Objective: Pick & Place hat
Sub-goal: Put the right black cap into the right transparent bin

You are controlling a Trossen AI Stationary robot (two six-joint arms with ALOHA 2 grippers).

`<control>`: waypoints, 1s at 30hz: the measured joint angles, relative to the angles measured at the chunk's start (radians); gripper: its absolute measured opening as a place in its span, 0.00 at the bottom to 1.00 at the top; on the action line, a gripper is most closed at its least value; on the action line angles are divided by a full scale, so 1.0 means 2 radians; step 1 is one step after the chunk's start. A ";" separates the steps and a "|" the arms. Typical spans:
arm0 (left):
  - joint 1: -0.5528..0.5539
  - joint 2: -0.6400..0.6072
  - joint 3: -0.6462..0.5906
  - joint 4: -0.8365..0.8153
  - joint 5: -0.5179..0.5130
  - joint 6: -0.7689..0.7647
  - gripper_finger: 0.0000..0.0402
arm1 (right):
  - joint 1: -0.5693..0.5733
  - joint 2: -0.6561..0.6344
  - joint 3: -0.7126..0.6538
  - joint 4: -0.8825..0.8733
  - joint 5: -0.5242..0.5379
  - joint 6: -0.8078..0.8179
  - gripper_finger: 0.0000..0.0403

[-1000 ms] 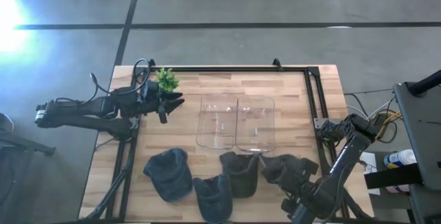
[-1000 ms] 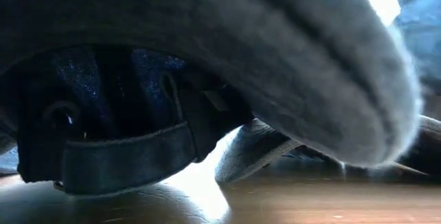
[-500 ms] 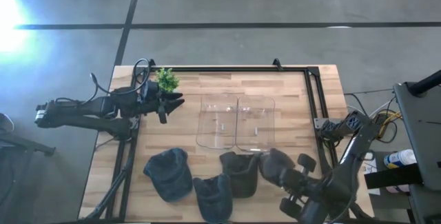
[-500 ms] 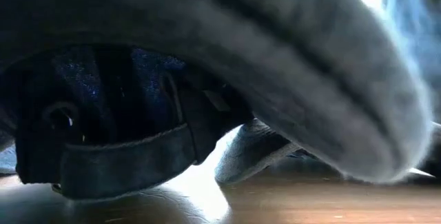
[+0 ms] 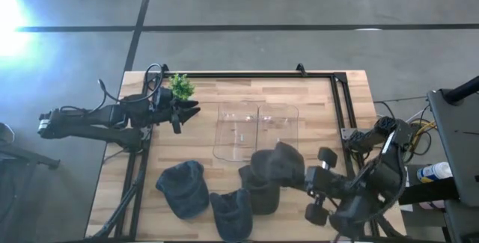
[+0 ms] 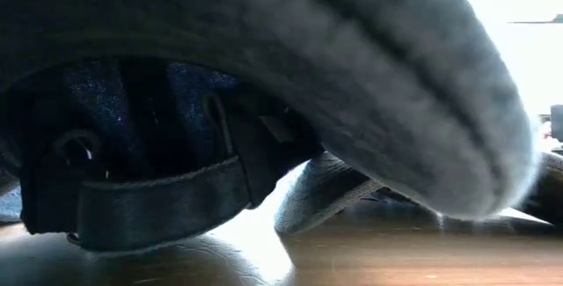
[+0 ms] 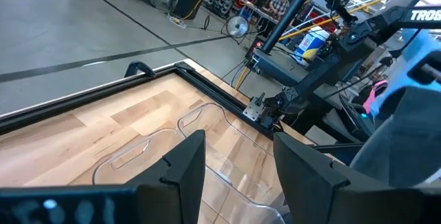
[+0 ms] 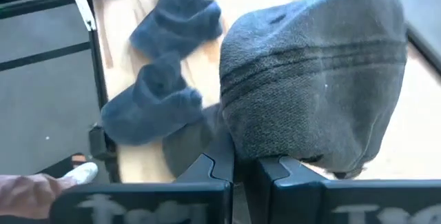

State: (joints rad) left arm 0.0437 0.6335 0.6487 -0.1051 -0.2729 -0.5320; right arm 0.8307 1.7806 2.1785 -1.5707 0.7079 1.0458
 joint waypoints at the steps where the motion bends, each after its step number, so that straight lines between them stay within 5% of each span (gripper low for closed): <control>1: 0.000 0.000 0.000 0.000 0.000 0.000 0.41 | -0.007 -0.001 0.005 0.000 0.001 -0.015 0.02; 12: 0.000 0.000 0.000 0.000 0.000 -0.002 0.41 | -0.088 -0.028 0.019 0.000 -0.002 -0.131 0.02; 30: 0.000 0.000 0.000 0.000 0.014 -0.006 0.41 | -0.203 -0.111 0.001 0.000 -0.219 -0.260 0.02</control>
State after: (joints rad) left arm 0.0429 0.6334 0.6487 -0.1059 -0.2459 -0.5448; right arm 0.4257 1.5581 2.1805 -1.5711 0.2693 0.5262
